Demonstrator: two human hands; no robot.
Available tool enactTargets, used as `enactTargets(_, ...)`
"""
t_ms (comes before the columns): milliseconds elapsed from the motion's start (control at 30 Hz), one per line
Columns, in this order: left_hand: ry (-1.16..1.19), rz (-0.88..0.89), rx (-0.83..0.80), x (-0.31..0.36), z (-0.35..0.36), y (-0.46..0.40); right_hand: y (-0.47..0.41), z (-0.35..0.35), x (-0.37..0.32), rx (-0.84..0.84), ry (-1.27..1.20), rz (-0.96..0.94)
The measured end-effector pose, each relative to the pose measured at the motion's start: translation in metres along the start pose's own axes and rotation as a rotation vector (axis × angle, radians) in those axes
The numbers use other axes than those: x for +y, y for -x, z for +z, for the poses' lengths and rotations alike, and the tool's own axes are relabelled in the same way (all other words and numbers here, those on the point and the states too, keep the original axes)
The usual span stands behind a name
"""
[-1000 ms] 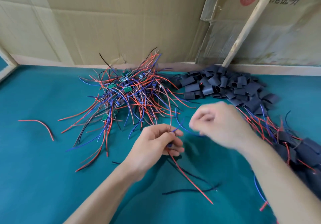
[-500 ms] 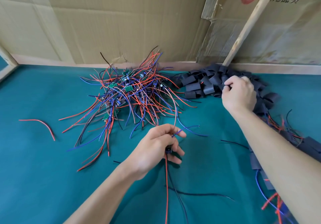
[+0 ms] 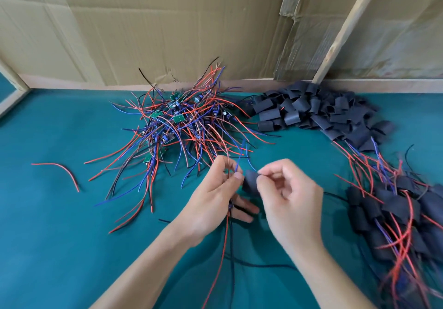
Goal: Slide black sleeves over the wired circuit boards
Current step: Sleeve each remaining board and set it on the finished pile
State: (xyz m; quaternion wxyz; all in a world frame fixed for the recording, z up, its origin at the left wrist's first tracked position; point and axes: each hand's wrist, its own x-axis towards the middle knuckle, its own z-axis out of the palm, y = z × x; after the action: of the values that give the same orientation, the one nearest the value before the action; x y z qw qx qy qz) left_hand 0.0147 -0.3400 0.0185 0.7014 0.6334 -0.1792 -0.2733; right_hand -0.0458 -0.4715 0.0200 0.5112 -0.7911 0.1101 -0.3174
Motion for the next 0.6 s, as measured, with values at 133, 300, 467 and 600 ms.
enactTargets(133,-0.109,0.059,0.005,-0.001,-0.001,-0.002,0.01,0.004,0.002,-0.168,-0.166,0.085)
enactTargets(300,-0.199,0.106,0.073,-0.006,-0.004,-0.004,0.01,0.002,0.001,-0.272,-0.118,0.086)
enactTargets(467,-0.178,0.112,0.043,-0.006,-0.001,-0.002,0.005,-0.004,0.001,-0.295,-0.148,0.122)
enactTargets(600,-0.109,0.094,0.001,-0.002,-0.002,-0.001,-0.001,-0.012,0.003,-0.365,-0.345,0.198)
